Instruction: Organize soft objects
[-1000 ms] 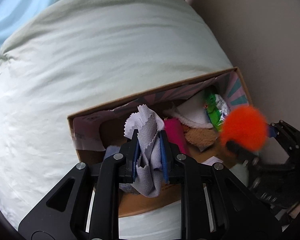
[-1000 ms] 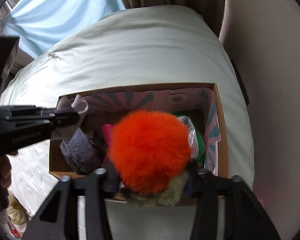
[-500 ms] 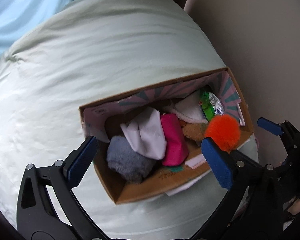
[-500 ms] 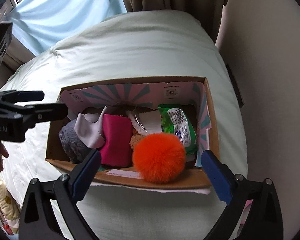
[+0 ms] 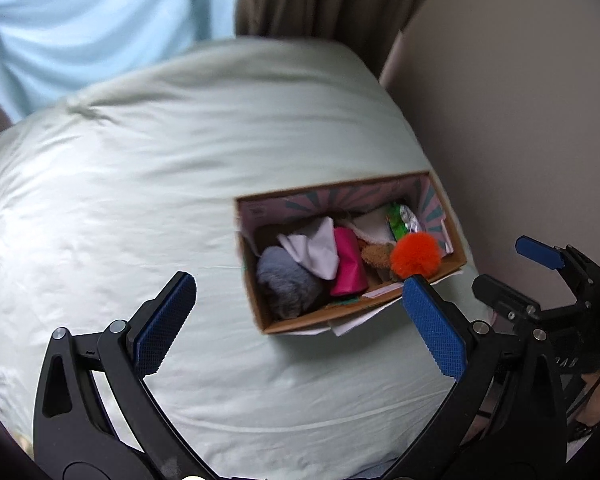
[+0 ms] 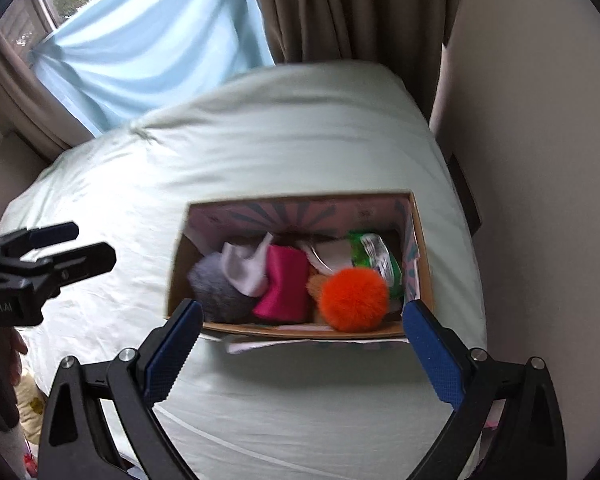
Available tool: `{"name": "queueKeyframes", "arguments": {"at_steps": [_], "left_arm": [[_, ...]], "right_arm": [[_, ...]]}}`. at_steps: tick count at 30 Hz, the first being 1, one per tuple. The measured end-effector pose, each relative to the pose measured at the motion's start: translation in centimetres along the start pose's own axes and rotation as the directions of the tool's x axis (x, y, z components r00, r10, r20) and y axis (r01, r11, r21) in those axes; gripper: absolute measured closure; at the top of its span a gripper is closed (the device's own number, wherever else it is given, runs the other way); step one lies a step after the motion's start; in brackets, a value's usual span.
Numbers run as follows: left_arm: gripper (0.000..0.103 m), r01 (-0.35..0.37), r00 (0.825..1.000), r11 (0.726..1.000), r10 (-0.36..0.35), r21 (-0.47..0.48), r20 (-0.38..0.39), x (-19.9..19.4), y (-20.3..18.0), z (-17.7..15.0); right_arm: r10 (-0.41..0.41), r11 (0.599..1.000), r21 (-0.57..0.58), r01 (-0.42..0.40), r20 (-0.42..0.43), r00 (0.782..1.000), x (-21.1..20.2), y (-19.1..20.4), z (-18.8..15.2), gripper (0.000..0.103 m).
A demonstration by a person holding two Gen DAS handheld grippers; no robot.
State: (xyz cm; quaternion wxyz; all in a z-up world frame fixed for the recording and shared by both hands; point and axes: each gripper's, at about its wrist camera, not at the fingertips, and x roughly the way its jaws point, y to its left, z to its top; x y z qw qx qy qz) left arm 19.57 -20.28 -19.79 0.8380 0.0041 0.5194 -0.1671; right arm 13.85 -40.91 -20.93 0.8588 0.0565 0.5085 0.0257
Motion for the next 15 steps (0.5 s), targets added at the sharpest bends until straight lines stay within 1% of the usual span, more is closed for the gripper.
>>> {"name": "queueKeyframes", "arguments": {"at_steps": [2, 3, 4, 6, 7, 8, 10, 12, 13, 14, 15], "left_arm": [[0.0, -0.012, 0.999, 1.0, 0.012, -0.015, 0.04, -2.5, 0.7, -0.4], [0.0, -0.022, 0.998, 1.0, 0.023, -0.023, 0.066, -4.1, 1.2, -0.7], [0.0, -0.038, 0.994, 0.999, 0.041, -0.034, 0.102, -6.1, 1.8, -1.1], [0.0, -0.062, 0.986, 0.997, 0.069, -0.052, 0.152, -8.9, 2.8, -1.7], [0.0, -0.075, 0.977, 0.995, 0.087, -0.07, 0.192, -11.1, 3.5, -2.1], [0.0, -0.081, 0.971, 0.993, 0.098, -0.082, 0.218, -12.4, 4.0, -2.3], [0.0, -0.102, 0.948, 0.988, 0.132, -0.117, 0.288, -15.8, 5.3, -3.1], [0.0, -0.124, 0.926, 0.982, 0.166, -0.143, 0.339, -18.2, 6.2, -3.7], [0.0, -0.137, 0.91, 0.978, 0.188, -0.16, 0.369, -19.8, 6.9, -4.1], [0.0, -0.147, 0.897, 0.974, 0.205, -0.172, 0.392, -21.1, 7.4, -4.4], [0.0, -0.154, 0.888, 0.972, 0.216, -0.179, 0.406, -22.1, 7.8, -4.7]], "right_arm": [[0.008, 1.0, -0.006, -0.008, 0.029, 1.0, -2.0, 1.2, 0.5, 0.004], [0.007, 1.0, -0.009, -0.007, 0.059, 0.998, -3.4, 1.9, 0.7, 0.004], [0.007, 1.0, -0.012, -0.006, 0.083, 0.997, -4.4, 2.5, 0.9, 0.004], [0.013, 1.0, -0.02, -0.01, 0.124, 0.992, -6.8, 4.0, 1.3, 0.003], [0.021, 0.999, -0.027, -0.017, 0.145, 0.989, -8.2, 5.0, 1.6, 0.003], [0.021, 0.999, -0.031, -0.016, 0.163, 0.986, -9.2, 5.7, 1.8, 0.004], [0.016, 0.999, -0.042, -0.007, 0.208, 0.978, -11.3, 7.4, 2.0, 0.004], [0.014, 0.998, -0.057, 0.0, 0.247, 0.969, -13.5, 9.3, 2.3, 0.004], [0.014, 0.998, -0.061, 0.002, 0.262, 0.965, -14.3, 10.0, 2.3, 0.004], [0.015, 0.998, -0.065, 0.003, 0.282, 0.959, -15.3, 11.0, 2.4, 0.004], [0.018, 0.998, -0.068, 0.003, 0.299, 0.954, -16.2, 12.0, 2.5, 0.004]]}}
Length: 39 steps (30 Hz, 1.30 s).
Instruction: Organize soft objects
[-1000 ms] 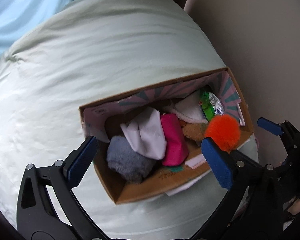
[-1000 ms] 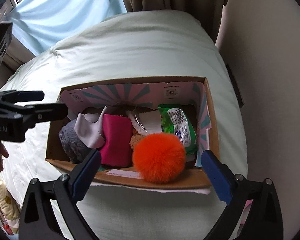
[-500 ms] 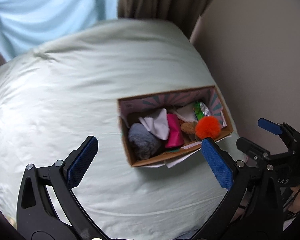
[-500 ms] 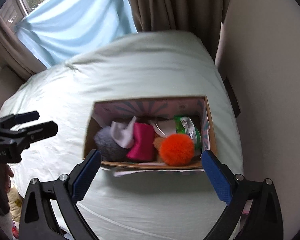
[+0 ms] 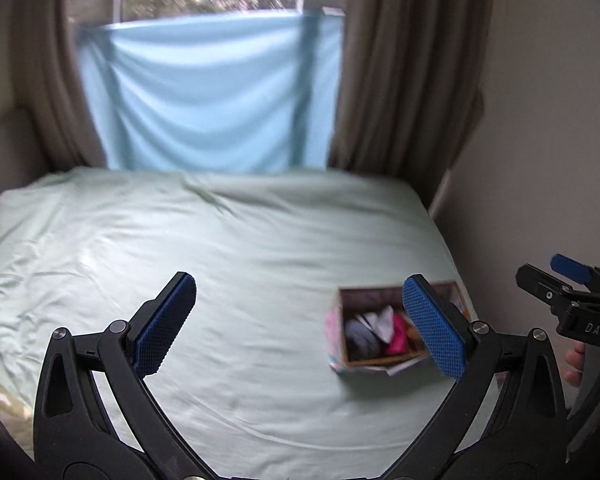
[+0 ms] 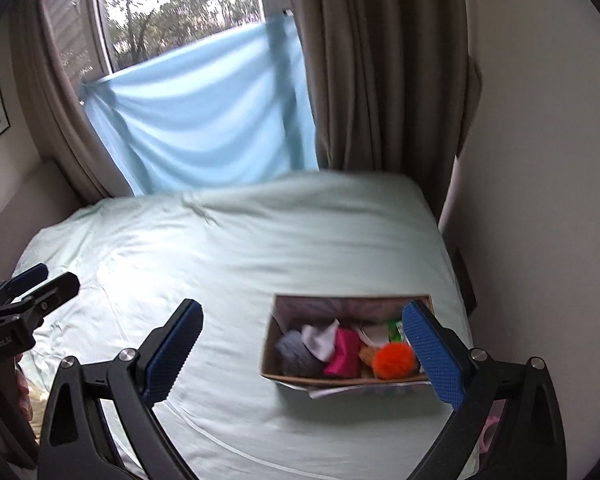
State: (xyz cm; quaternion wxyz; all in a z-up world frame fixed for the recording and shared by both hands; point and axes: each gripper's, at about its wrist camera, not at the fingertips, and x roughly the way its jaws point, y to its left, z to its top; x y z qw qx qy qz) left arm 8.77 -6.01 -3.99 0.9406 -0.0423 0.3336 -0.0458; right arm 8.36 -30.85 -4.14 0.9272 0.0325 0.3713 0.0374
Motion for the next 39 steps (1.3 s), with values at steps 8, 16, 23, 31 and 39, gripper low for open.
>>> {"name": "queueKeyframes", "arguments": {"at_steps": [8, 16, 23, 31, 39], "left_arm": [[0.0, -0.007, 0.997, 1.0, 0.008, -0.021, 0.077, -4.4, 4.0, 0.3], [0.0, -0.027, 0.99, 1.0, 0.028, -0.007, 0.138, -6.7, 6.2, -0.8], [0.0, -0.033, 0.986, 0.999, 0.029, 0.023, 0.162, -7.8, 6.9, -1.0], [0.0, -0.038, 0.984, 0.998, 0.029, 0.045, 0.174, -8.2, 6.7, -1.1], [0.0, -0.035, 0.983, 0.998, 0.026, 0.047, 0.184, -8.2, 6.7, -1.3]], "right_arm": [[-0.019, 0.999, -0.035, 0.022, 0.098, 0.995, -3.7, 5.9, 1.4, 0.004], [-0.053, 0.998, -0.027, 0.058, 0.15, 0.987, -5.3, 8.8, 1.1, 0.004], [-0.075, 0.997, -0.017, 0.079, 0.171, 0.982, -5.6, 10.8, 0.3, 0.004], [-0.092, 0.995, -0.018, 0.097, 0.176, 0.98, -5.8, 11.9, 0.0, 0.004], [-0.107, 0.993, -0.022, 0.113, 0.18, 0.978, -6.0, 12.3, 0.0, 0.004]]}}
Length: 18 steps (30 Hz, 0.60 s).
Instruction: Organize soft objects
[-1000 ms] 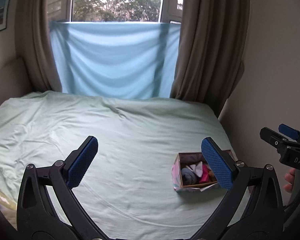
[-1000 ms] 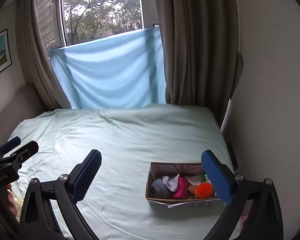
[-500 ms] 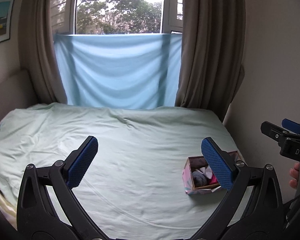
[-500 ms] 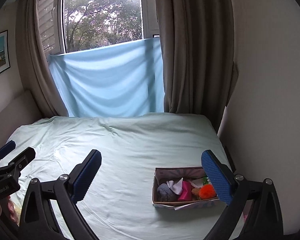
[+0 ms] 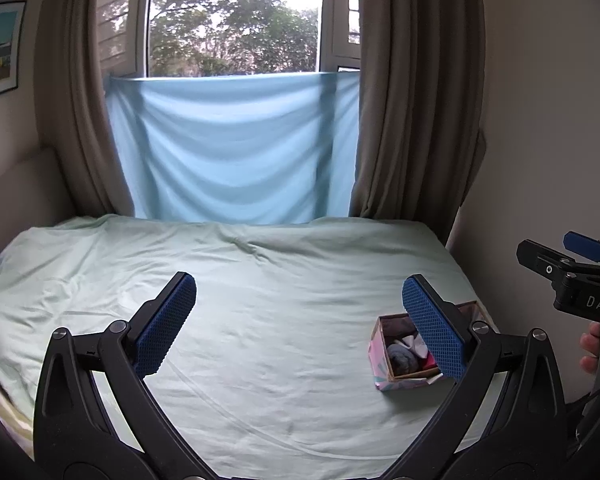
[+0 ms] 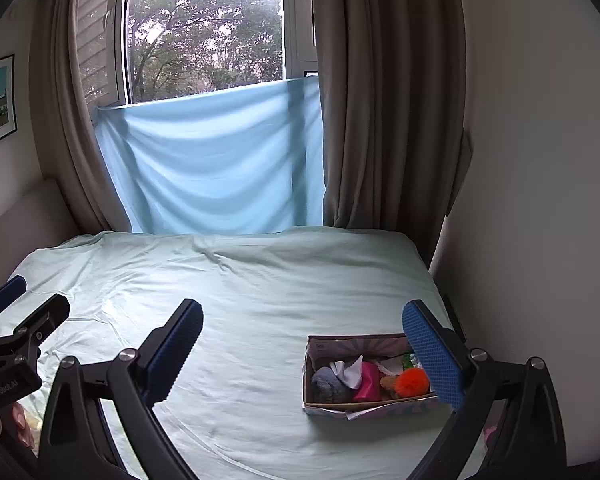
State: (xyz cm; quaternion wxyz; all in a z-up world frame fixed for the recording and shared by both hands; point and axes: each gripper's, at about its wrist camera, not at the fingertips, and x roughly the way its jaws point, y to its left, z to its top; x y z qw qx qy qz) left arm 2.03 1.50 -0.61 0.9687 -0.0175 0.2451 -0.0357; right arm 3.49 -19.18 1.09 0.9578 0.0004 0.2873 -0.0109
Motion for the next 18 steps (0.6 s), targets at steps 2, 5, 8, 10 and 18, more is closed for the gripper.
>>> {"name": "queueKeyframes", "arguments": {"at_steps": [2, 5, 8, 10, 18], "left_arm": [[0.0, -0.001, 1.0, 1.0, 0.001, 0.001, 0.001, 0.05, 0.03, 0.0], [0.0, -0.007, 1.0, 1.0, 0.007, 0.009, 0.006, 0.04, 0.03, -0.06], [0.0, -0.017, 1.0, 1.0, 0.017, 0.017, 0.011, 0.02, -0.17, -0.16], [0.0, -0.017, 1.0, 1.0, 0.017, 0.017, 0.015, -0.02, -0.29, -0.21], [0.0, -0.021, 1.0, 0.999, 0.02, 0.027, 0.015, 0.15, -0.49, -0.6]], "right_arm": [[-0.001, 1.0, 0.0, 0.001, 0.001, 1.0, 0.0, 0.05, -0.01, 0.004], [-0.002, 1.0, 0.0, 0.002, 0.001, 1.0, -0.03, 0.1, 0.06, 0.004], [0.002, 1.0, 0.003, -0.002, 0.0, 1.0, -0.01, 0.03, 0.05, 0.004], [0.001, 1.0, 0.004, -0.001, 0.0, 1.0, -0.06, 0.1, 0.06, 0.004], [0.003, 1.0, 0.009, -0.003, 0.001, 1.0, -0.11, -0.08, 0.14, 0.004]]}}
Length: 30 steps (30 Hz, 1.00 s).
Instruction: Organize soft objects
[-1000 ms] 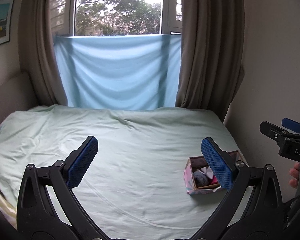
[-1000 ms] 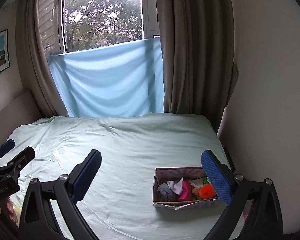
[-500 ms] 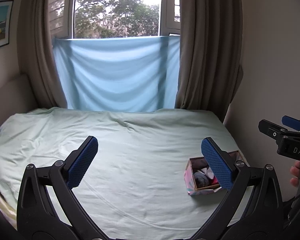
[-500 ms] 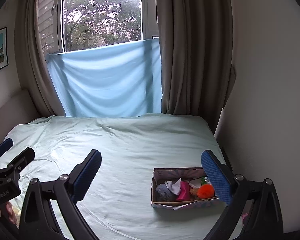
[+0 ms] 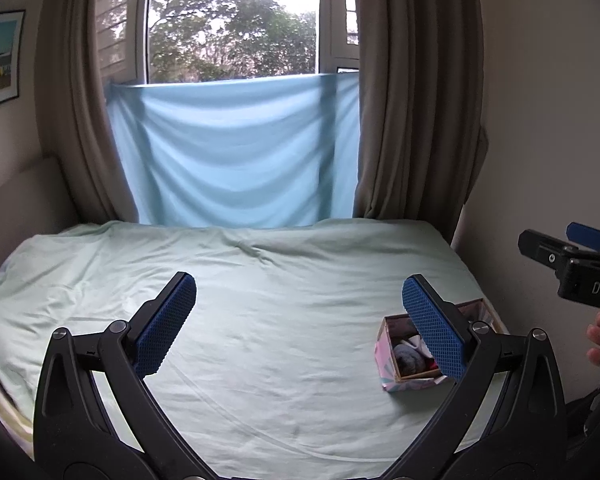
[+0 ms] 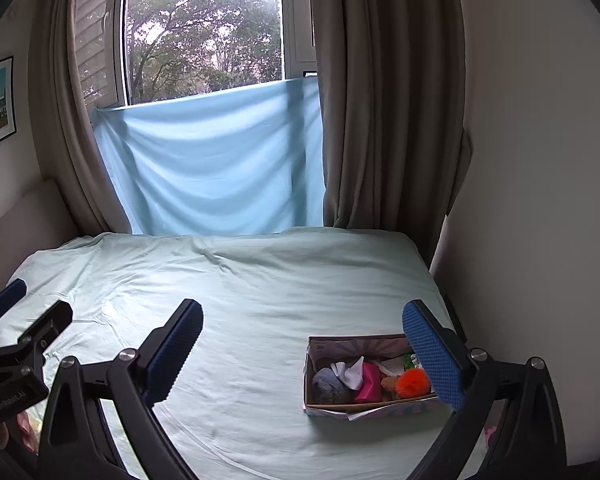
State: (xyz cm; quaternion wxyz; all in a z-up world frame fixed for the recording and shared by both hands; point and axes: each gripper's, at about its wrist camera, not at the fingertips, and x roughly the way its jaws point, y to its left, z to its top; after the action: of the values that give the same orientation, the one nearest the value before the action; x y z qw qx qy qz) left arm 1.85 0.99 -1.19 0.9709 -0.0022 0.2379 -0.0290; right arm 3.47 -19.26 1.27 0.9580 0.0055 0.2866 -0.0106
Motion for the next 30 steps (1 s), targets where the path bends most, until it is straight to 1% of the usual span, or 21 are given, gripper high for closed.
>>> {"name": "queueKeyframes", "arguments": {"at_steps": [12, 16, 21, 24, 30], "left_arm": [[0.0, -0.008, 1.0, 1.0, 0.008, 0.017, 0.011, 0.2, -0.7, -0.1], [0.0, -0.002, 1.0, 1.0, 0.001, 0.021, 0.02, 0.2, -0.8, 0.0], [0.0, 0.0, 0.999, 1.0, -0.001, 0.014, 0.052, 0.1, -0.7, 0.2], [0.0, 0.021, 0.997, 1.0, -0.022, 0.008, 0.068, 0.0, -0.7, 0.5], [0.0, 0.043, 0.998, 0.999, -0.043, -0.002, 0.037, 1.3, -0.9, 0.3]], "right_arm": [[-0.005, 1.0, 0.002, 0.005, -0.004, 1.0, 0.3, -0.1, 0.3, 0.004], [-0.006, 1.0, 0.003, 0.006, -0.005, 1.0, 0.4, -0.1, 0.4, 0.004], [-0.006, 1.0, 0.004, 0.006, -0.006, 1.0, 0.7, -0.2, 0.5, 0.004], [-0.01, 1.0, 0.004, 0.01, -0.009, 1.0, 1.0, -0.2, 0.6, 0.004], [-0.011, 1.0, 0.01, 0.012, -0.023, 1.0, 2.3, -0.4, 0.5, 0.004]]}}
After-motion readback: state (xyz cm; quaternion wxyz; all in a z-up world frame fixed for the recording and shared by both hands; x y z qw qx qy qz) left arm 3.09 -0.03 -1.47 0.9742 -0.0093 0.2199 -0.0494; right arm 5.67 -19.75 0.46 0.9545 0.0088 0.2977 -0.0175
